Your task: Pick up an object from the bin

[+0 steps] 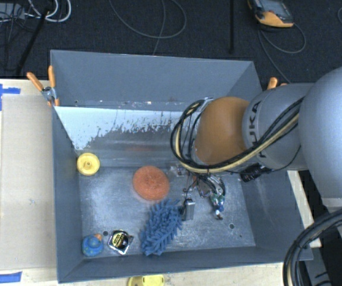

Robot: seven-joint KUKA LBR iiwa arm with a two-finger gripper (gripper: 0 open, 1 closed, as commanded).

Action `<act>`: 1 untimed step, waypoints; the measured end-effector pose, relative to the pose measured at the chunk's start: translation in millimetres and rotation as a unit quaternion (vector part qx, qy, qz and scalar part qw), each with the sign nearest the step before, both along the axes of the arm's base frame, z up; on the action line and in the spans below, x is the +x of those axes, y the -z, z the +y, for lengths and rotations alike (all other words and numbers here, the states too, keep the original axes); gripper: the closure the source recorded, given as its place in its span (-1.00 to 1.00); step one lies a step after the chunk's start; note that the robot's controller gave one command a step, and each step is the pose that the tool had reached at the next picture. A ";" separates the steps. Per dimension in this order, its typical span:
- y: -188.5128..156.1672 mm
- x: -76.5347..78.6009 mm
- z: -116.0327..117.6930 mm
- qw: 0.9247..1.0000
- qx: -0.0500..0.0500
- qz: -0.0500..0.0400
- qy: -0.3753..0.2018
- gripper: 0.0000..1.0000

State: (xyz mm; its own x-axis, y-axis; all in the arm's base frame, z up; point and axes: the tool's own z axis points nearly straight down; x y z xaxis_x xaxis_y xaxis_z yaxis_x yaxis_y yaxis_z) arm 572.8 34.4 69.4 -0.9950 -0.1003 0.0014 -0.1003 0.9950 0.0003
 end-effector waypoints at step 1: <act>-0.4 17.8 44.2 0.999 0.000 -0.002 -0.047 1.00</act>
Offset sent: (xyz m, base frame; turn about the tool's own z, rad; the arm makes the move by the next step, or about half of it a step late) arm 0.0000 0.0000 0.0000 0.0000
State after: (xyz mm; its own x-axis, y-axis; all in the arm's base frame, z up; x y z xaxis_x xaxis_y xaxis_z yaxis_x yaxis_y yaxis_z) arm 590.6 78.6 69.8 -0.9813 -0.1926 -0.0017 -0.1926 0.9813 0.0004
